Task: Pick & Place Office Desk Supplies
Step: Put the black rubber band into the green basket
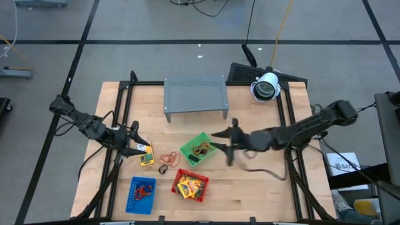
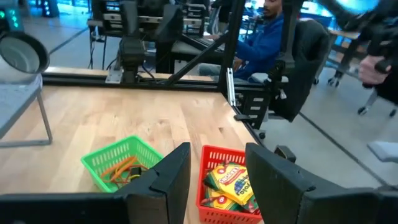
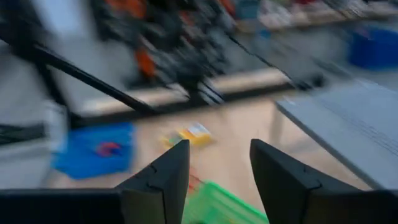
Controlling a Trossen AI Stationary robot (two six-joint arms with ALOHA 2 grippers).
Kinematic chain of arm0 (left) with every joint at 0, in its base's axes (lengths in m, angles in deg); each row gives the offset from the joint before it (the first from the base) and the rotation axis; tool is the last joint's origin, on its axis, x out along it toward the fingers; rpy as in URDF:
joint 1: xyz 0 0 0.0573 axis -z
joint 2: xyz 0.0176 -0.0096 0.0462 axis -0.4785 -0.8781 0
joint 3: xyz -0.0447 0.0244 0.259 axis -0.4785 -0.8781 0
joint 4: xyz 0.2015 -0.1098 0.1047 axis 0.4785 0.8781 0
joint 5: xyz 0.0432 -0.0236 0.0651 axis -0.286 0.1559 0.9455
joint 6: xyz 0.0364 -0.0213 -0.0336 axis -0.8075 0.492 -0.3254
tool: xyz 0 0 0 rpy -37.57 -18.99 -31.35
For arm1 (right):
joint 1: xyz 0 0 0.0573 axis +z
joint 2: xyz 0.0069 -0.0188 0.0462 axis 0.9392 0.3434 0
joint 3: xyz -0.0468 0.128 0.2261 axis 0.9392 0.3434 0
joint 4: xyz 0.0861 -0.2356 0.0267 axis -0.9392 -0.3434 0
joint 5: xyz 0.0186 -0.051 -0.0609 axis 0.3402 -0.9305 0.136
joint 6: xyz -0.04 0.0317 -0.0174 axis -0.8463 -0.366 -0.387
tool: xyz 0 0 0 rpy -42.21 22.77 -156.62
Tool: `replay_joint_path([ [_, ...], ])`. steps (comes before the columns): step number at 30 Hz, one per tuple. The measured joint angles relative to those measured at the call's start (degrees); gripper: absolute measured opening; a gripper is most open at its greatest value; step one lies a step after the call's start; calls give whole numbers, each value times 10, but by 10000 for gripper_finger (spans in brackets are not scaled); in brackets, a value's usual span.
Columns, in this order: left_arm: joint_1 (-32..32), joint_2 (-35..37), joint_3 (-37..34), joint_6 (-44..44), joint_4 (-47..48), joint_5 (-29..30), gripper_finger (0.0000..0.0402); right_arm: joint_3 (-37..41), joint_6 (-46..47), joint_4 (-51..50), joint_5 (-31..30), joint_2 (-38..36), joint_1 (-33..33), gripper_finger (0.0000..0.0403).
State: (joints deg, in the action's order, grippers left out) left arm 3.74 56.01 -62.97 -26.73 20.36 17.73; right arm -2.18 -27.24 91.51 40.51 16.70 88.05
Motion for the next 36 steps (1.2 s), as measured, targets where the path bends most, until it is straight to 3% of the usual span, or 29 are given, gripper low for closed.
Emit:
replay_joint_path([
  [3,-4,0,0,13,0,0,161,133,-18,174,86,-71,-7,157],
  [6,-6,0,0,20,-1,0,161,235,-19,259,132,-137,-9,157],
  [14,-6,-12,0,23,-47,0,161,370,-48,240,253,-312,-21,157],
  [18,-6,-29,0,3,-65,0,161,431,-49,230,269,-394,-39,157],
  [22,-6,-52,0,11,-65,19,161,477,-37,233,309,-458,-57,155],
  [27,-6,-83,0,39,-94,32,161,502,-52,255,308,-507,-62,149],
  [36,-6,-122,0,12,-142,25,161,504,-53,245,311,-516,-61,152],
])
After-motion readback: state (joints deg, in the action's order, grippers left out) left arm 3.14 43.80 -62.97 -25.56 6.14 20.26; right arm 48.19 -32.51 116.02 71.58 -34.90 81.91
